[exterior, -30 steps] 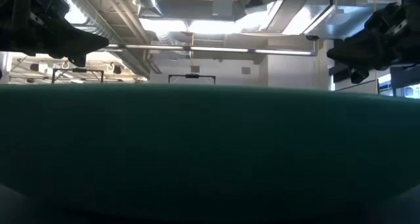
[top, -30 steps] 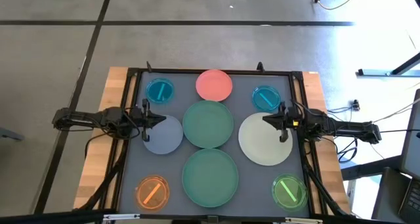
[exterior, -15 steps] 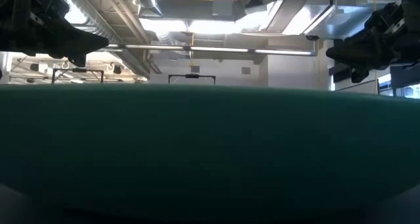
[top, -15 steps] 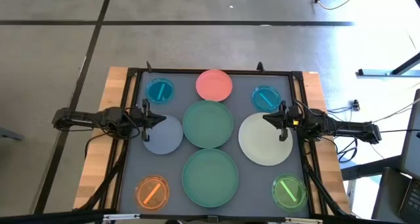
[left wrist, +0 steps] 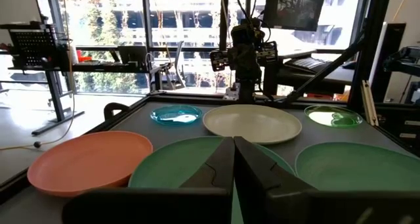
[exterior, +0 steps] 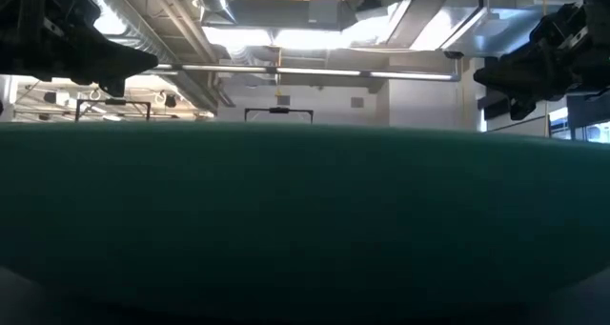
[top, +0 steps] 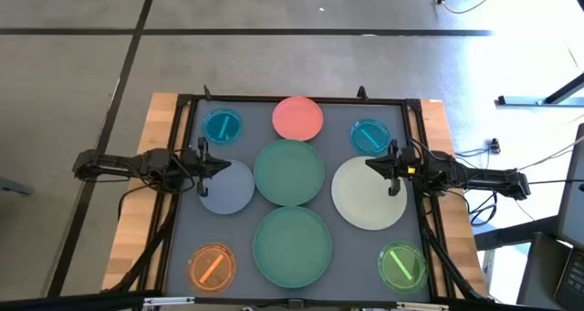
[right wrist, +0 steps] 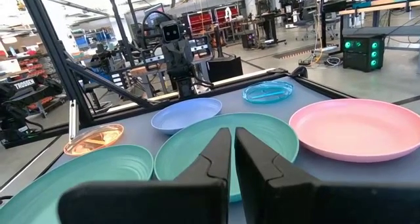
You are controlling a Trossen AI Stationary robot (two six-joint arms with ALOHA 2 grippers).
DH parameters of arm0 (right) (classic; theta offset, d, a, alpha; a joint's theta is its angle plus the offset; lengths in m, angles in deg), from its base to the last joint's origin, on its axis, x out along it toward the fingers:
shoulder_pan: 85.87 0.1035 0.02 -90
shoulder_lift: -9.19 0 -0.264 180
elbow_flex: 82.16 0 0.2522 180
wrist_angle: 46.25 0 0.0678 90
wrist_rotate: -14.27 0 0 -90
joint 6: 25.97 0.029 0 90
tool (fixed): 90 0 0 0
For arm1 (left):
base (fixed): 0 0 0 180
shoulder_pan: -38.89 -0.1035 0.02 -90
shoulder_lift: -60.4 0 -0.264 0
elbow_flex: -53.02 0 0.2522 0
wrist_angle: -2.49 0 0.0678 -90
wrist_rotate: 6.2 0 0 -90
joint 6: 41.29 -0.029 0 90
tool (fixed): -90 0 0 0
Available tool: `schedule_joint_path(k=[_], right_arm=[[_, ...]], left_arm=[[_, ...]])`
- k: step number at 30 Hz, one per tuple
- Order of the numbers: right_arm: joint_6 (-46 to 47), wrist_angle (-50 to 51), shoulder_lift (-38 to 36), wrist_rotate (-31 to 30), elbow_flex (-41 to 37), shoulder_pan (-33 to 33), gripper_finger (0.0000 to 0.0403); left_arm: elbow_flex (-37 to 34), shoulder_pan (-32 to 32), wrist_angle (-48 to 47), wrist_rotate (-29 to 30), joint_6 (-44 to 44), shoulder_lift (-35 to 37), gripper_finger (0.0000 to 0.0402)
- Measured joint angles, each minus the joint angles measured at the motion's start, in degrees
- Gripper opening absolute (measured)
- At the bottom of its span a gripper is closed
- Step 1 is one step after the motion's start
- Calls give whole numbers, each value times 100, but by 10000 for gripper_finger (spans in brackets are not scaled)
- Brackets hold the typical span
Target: Stack plastic plates
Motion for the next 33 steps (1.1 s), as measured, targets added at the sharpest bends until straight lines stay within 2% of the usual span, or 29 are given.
schedule_joint_path(k=[13, 17, 22, 24, 27, 31, 33], right_arm=[[-33, 29, 2, -44, 0, -2, 17], [-34, -143, -3, -95, 2, 0, 17], [441, -409, 40, -48, 2, 0, 17], [438, -326, 47, -64, 2, -1, 17], [435, -254, 96, -335, 4, 0, 17], [444, -265, 340, -582, 4, 0, 17], [462, -504, 699, -706, 7, -1, 17]], left_arm=[[0, -2, 1275, 55, -25, 1, 1], [0, -7, 1525, 53, -480, -113, 1], [0, -7, 1934, 143, -906, -156, 1], [0, -7, 2215, 156, -793, -152, 1], [2, -7, 2486, 179, -537, -152, 1], [50, -7, 2703, 295, -1129, -169, 1], [50, -7, 2816, 298, -1228, -233, 1]])
